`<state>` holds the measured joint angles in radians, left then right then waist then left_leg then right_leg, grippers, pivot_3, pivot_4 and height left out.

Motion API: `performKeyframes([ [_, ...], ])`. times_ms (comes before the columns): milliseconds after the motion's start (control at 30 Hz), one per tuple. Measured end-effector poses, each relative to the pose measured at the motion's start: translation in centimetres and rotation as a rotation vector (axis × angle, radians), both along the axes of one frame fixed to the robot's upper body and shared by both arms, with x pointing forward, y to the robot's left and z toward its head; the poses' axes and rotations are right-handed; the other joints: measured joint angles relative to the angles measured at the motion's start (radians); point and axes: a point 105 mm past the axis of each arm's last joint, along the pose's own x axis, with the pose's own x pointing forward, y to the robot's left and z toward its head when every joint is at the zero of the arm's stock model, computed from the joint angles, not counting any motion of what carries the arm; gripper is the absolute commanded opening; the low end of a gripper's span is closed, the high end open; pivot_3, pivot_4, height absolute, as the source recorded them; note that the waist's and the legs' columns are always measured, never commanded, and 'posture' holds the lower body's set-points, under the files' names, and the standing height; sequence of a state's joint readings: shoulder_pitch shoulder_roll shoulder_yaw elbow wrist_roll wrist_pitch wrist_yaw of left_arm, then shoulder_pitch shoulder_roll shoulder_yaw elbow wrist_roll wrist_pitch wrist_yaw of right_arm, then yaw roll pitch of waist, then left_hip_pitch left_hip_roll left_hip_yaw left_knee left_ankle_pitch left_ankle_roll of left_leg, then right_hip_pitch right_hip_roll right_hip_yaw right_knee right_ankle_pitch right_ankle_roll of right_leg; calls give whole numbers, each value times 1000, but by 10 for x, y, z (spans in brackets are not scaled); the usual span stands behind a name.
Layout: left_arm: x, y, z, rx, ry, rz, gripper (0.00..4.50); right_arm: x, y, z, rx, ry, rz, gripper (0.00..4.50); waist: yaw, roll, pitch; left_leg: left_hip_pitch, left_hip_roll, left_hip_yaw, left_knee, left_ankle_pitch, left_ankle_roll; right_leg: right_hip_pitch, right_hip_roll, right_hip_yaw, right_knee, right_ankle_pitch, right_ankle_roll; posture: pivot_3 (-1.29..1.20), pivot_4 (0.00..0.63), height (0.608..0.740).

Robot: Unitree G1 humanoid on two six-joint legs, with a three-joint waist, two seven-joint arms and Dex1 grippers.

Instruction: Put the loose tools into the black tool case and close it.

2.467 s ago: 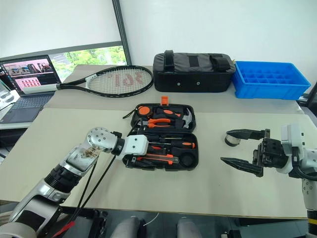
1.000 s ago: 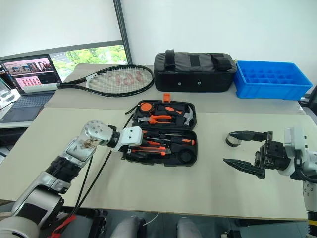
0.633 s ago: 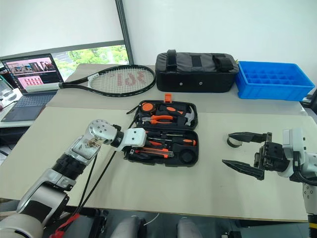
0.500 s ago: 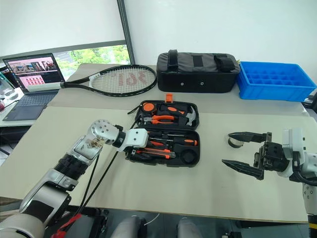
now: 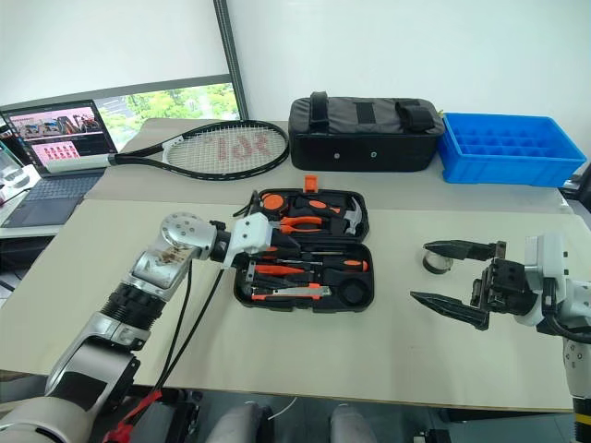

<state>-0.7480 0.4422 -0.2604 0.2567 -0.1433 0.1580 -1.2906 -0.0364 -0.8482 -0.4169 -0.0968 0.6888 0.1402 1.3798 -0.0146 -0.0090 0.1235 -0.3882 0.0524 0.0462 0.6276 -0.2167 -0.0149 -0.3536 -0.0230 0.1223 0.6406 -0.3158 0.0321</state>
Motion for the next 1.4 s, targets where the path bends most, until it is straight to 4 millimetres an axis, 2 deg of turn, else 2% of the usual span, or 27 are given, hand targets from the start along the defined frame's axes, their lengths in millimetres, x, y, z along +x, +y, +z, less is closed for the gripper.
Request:
performKeyframes([
  [133, 1, 4, 3, -21, -2, -1, 1511, 1, 1, 0, 0, 1, 2, 4500, -1, 0, 0, 0, 0, 0, 0, 0, 0, 0, 0, 0, 0, 0, 0, 0, 150, 708],
  [267, -7, 4, -15, -60, 107, -42, 155, 2, 4, 3, -1, -8, 11, 4500, 0, 1, 0, 0, 0, 0, 0, 0, 0, 0, 0, 0, 0, 0, 0, 0, 150, 708],
  [300, -9, 3, -20, -59, 132, -52, 24, 2, 5, 4, -2, -8, 14, 4500, 0, 0, 0, 0, 0, -1, 0, 0, 0, 0, 0, 0, 0, 0, 0, 0, 150, 708],
  [600, -11, 10, -58, 70, 144, -84, 24, -1, 6, 1, -6, 20, 19, 4500, 0, 0, 0, -1, -1, -2, 0, 0, 0, 0, 0, 0, 0, 0, 0, 0, 150, 708],
  [933, -3, -3, -66, 47, 109, -94, 24, -2, 6, -1, -12, 30, 21, 4500, 4, 2, -2, 0, -2, -4, 2, 1, 1, 3, 0, 0, 0, 0, 1, 0, 150, 708],
  [1200, -1, -4, -74, 62, 74, -82, 24, -4, 5, -3, -16, 40, 28, 4500, 4, 3, -3, 0, -3, -5, 2, 1, 1, 4, 0, 0, 1, -1, 2, 0, 150, 708],
  [1400, -1, -4, -72, 44, 29, -69, 24, 6, -1, -13, -87, 48, -48, 4500, 3, 3, -4, 0, -3, -5, 3, 1, 1, 3, 0, 0, 1, -1, 3, 0, 150, 708],
])
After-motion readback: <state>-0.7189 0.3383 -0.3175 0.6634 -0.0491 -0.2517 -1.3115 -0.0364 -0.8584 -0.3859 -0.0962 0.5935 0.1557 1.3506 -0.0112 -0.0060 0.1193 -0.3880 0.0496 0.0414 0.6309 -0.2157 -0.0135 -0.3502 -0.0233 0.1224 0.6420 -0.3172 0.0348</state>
